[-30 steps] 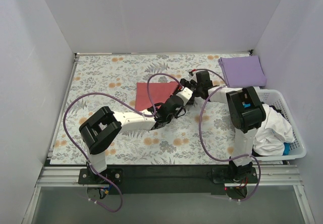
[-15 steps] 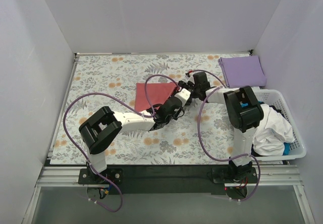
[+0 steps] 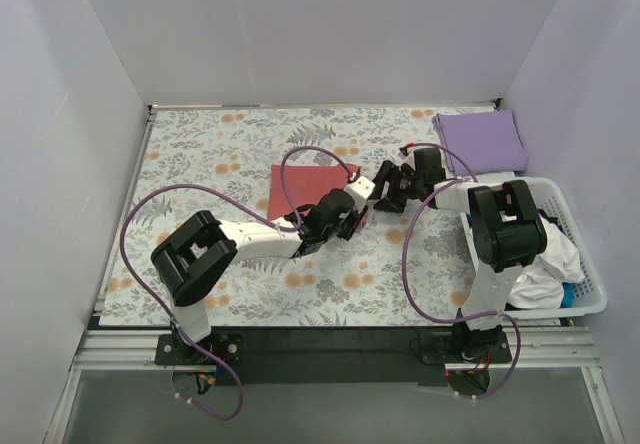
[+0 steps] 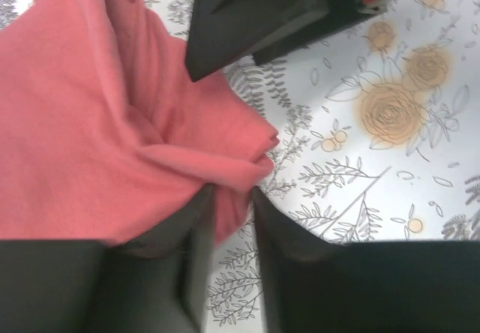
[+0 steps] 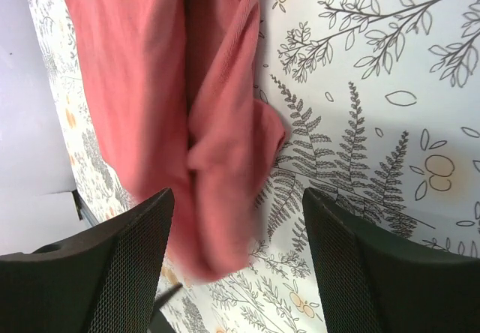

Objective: Fold and stack the t-shirts
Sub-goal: Fold the tshirt

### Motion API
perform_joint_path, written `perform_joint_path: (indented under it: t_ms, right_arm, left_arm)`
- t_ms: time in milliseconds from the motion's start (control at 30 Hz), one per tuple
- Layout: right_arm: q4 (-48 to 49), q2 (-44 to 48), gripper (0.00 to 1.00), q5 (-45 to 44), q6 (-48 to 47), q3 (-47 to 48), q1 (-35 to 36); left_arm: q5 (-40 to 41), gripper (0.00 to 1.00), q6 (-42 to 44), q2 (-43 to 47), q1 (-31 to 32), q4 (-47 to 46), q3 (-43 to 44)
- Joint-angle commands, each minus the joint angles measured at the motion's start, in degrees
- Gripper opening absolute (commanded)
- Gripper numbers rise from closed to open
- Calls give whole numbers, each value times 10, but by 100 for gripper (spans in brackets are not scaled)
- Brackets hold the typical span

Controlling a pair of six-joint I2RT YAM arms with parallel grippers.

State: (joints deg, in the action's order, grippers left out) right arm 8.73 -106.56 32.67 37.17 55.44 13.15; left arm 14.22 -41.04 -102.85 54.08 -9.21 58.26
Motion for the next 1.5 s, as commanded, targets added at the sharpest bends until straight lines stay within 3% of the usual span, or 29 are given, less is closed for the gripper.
perform_joint_path:
  t_ms: [0,33,133,200,233,267,367,500,800,900,1100,1267,1467]
  right_arm:
    - [-6,23,76,-13,-5,-9,1]
    - [-7,28,77,-20,-6,-13,-1]
    - [-8,41,77,-34,-8,-26,-8]
    - [-8,55,77,-53,-11,-40,-15]
    - [-8,59,76,-59,-11,-45,-17]
    - [-8,65,77,-63,-11,-50,-23]
    - [-10,78,76,-74,-19,-62,-30]
    - [-10,88,76,-86,-25,-71,-34]
    - [-11,80,76,-67,-26,-69,-37]
    - [-10,79,76,-64,-27,-69,-37]
    - [-9,75,76,-45,-27,-64,-37]
    - [-8,81,76,-44,-25,-67,-37]
    - [7,69,76,-29,-7,-74,-37]
  left_arm:
    - [-44,35,-18,45,1,-4,-10]
    - [-45,52,-28,54,1,-5,-11]
    - [-39,60,-41,84,-2,-4,-13]
    - [-36,59,-57,94,-7,-8,-11]
    - [-31,56,-64,97,-17,-12,-10]
    - [-18,41,-76,93,-25,-18,-10]
    - [-31,12,-105,63,-64,-14,17]
    - [-51,4,-99,-6,-81,14,74]
    - [-100,1,-101,-123,-79,45,155]
    - [-82,3,-90,-125,-68,48,157]
    - [-9,18,-57,-109,-45,67,171]
    - [26,49,-12,-37,-15,68,122]
    - [8,52,13,20,3,51,23]
